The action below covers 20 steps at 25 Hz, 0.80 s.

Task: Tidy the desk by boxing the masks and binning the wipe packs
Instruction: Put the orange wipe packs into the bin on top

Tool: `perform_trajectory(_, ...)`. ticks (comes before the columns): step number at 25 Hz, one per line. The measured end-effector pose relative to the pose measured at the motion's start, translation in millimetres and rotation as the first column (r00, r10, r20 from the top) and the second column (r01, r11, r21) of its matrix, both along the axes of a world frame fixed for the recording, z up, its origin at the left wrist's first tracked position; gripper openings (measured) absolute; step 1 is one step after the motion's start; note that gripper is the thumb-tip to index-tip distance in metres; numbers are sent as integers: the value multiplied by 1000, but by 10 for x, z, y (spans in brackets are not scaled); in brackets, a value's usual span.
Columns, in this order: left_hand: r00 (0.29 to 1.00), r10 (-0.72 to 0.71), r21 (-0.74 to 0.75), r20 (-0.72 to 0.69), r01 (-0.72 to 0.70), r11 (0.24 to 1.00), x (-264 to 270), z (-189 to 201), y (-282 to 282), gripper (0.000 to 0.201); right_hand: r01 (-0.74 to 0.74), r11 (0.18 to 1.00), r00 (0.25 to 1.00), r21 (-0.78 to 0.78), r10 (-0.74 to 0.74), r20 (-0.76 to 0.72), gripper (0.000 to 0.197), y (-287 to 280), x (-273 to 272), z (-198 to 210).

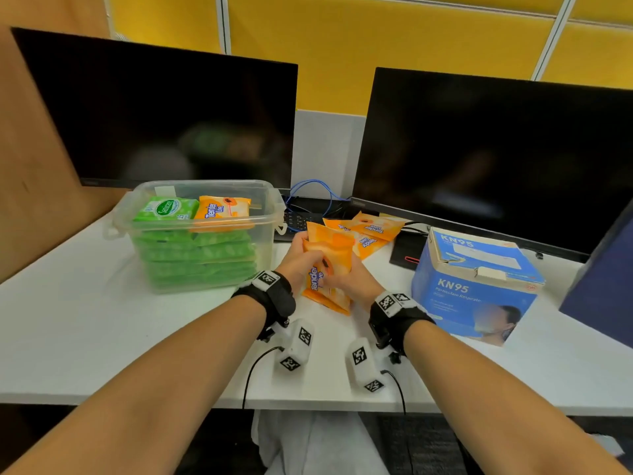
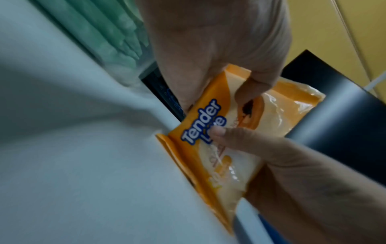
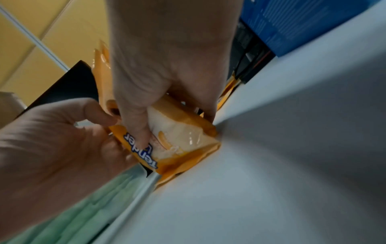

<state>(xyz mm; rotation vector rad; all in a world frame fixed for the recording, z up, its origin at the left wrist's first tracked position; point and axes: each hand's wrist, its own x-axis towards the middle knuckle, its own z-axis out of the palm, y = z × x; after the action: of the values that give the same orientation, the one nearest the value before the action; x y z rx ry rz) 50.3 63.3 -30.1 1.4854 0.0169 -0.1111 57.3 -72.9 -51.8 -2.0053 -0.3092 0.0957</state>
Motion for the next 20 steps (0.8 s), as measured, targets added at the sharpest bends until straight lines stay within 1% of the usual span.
perform_trajectory(2, 999, -54, 61, 6, 54, 997, -15, 11, -1, 67, -22, 999, 1000, 26, 22, 8, 65, -59, -20, 63)
perform_trajectory(4, 996, -81, 81, 33, 78, 994, -2, 96, 12, 70, -57, 993, 998, 102, 56, 13, 56, -86, -32, 147)
perform_trajectory(6, 997, -33, 73, 73, 28, 997, 24, 260, 4, 69, -37, 969, 999, 244, 45, -25, 55, -70, -26, 276)
perform_trajectory(8, 988, 59, 47, 139, -66, 997, 29, 526, -31, 62, 60, 936, 998, 347, -49, -39, 62, -43, -49, 504)
perform_trajectory(9, 980, 112, 38, 165, -120, 992, 6, 698, -46, 57, 85, 915, 996, 395, -79, -31, 64, -37, -38, 618)
perform_trajectory(10, 972, 158, 15, 176, -164, 986, 39, 845, -24, 53, 68, 900, 998, 430, -69, -13, 65, -20, -38, 752)
perform_trajectory(11, 963, 206, -38, 176, -203, 979, 81, 983, 32, 51, 23, 885, 1000, 465, -30, 6, 66, 3, -36, 875)
perform_trajectory(13, 953, 278, -237, 119, -245, 940, 192, 1172, 224, 54, -51, 834, 999, 550, 44, 26, 63, 128, -77, 1111)
perform_trajectory(14, 946, 313, -330, 89, -269, 905, 224, 1243, 338, 55, -58, 801, 998, 596, 44, 37, 60, 239, -75, 1202)
perform_trajectory(15, 937, 344, -392, 68, -292, 872, 227, 1285, 444, 52, -56, 776, 998, 629, 30, 52, 57, 364, -71, 1274)
perform_trajectory(16, 929, 365, -417, 57, -310, 854, 204, 1315, 534, 46, -54, 775, 997, 630, 8, 75, 56, 499, -69, 1330)
perform_trajectory(17, 927, 372, -395, 50, -323, 860, 177, 1351, 628, 41, -55, 795, 995, 604, -8, 101, 54, 624, -42, 1382)
perform_trajectory(18, 925, 377, -367, 42, -337, 867, 173, 1365, 727, 38, -54, 832, 994, 553, -9, 112, 52, 727, -27, 1449)
perform_trajectory(20, 917, 397, -303, 46, -366, 880, 179, 1372, 951, 38, -28, 918, 996, 395, -9, 92, 47, 880, 30, 1629)
